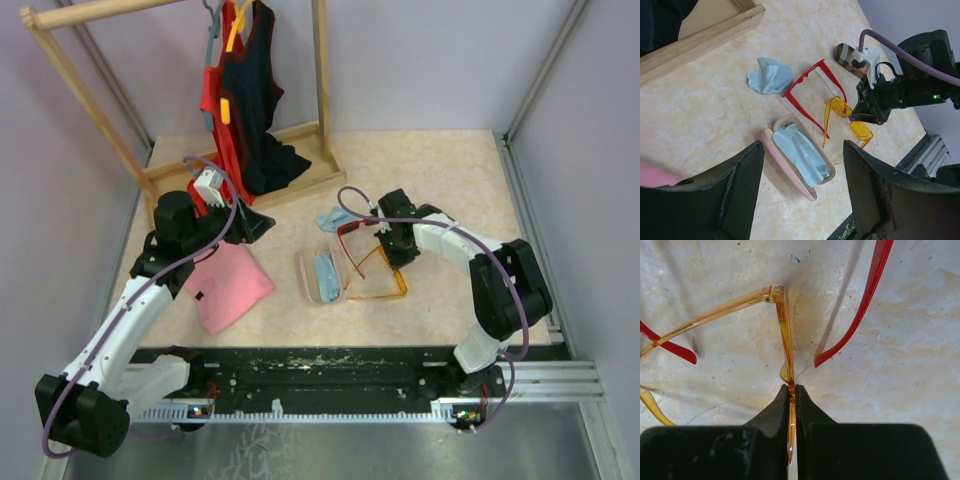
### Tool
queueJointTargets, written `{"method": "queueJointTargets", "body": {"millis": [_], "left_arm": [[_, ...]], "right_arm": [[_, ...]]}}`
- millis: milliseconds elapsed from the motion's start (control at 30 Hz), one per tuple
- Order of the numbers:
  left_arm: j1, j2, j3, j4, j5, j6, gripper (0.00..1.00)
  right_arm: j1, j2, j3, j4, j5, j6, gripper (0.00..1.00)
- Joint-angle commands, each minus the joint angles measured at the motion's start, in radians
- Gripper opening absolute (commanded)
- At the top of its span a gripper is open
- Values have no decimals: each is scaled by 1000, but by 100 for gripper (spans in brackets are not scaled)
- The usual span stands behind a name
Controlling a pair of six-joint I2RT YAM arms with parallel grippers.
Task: Organize the sunglasses
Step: Pick up the sunglasses from the center of the board.
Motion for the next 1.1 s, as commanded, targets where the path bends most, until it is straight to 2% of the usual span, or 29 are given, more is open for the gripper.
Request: {"method": "queueJointTargets", "body": {"millis": [0,200,333,433,567,733,900,1067], "left_arm": [[6,-1,-4,5,6,7,70],[5,12,19,1,17,14,70],[-25,41,63,-37,-19,32,68],[-101,73,96,-52,-106,39,67],[-225,146,134,-39,-228,29,66],[-315,251,228,-38,-304,26,63],[-394,365,380,-60,-403,58,62],[-476,476,496,-68,-499,79,59]], "right_arm": [[-9,-60,31,-24,32,-24,0],[-9,-168,105,-148,113,-56,0],[-9,-288,142,-154,82,-39,0],[-7,-382,125,-77,-40,-17,0],[-7,-495,61,62,-127,10,0],[-7,-645,-69,235,-41,70,0],[-7,-698,-106,259,-68,106,0],[-7,-732,-142,279,21,187,0]]}}
